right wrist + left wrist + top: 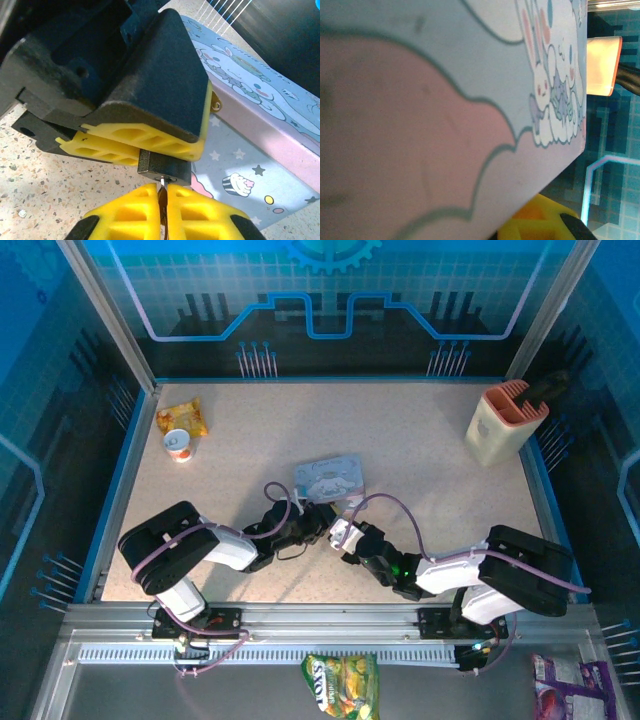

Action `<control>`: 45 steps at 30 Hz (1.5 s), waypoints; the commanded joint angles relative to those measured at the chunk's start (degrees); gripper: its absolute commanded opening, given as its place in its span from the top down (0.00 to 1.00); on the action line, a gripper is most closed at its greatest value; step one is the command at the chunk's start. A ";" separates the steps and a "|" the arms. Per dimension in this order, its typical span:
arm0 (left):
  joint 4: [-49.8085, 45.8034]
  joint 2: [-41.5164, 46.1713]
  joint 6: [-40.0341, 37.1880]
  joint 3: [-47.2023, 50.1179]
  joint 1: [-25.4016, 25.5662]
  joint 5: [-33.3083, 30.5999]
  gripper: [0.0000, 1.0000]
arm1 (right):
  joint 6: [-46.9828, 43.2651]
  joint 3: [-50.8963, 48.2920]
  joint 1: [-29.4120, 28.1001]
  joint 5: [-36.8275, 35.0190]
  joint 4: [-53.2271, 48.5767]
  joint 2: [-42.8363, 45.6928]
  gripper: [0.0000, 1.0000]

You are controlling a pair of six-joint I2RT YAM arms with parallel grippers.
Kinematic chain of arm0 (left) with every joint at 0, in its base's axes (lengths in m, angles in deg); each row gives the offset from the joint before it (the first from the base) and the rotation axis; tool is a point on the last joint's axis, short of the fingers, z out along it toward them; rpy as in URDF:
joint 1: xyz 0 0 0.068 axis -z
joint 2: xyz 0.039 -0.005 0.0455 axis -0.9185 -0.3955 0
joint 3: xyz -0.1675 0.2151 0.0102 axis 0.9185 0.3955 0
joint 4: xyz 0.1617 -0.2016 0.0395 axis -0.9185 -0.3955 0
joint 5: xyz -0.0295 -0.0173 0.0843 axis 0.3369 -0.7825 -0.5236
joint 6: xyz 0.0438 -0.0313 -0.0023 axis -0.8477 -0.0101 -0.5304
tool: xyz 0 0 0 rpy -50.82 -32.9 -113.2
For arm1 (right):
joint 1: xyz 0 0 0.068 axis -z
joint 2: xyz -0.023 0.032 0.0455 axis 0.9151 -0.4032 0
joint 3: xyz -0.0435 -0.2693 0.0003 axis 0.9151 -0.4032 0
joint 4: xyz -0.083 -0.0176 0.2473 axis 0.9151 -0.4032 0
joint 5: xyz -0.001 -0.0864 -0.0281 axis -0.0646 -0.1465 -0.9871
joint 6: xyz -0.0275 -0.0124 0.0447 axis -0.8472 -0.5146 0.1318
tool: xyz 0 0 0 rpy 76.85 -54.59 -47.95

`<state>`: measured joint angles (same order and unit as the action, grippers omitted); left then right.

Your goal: Unlock the padlock with the key

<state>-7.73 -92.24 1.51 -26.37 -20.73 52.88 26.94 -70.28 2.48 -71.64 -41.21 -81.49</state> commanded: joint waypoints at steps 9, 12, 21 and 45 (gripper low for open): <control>4.59 0.07 -2.19 -0.52 -0.09 0.74 1.00 | 16.68 9.15 4.41 12.97 -21.62 10.28 0.97; 2.95 0.06 -5.12 -0.40 -0.38 -0.62 1.00 | 27.58 10.06 9.35 25.73 -25.26 11.95 0.97; 2.47 -2.92 -7.04 -1.78 -1.44 0.02 1.00 | 48.21 6.75 14.25 39.08 -20.28 9.15 0.98; -7.70 0.57 -10.20 -1.40 -2.82 -3.30 0.62 | 57.88 4.41 17.80 41.71 -24.78 6.50 1.00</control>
<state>-13.20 -93.84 -7.62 -27.57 -22.94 51.79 83.97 -65.49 19.70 -31.09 -63.11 -76.38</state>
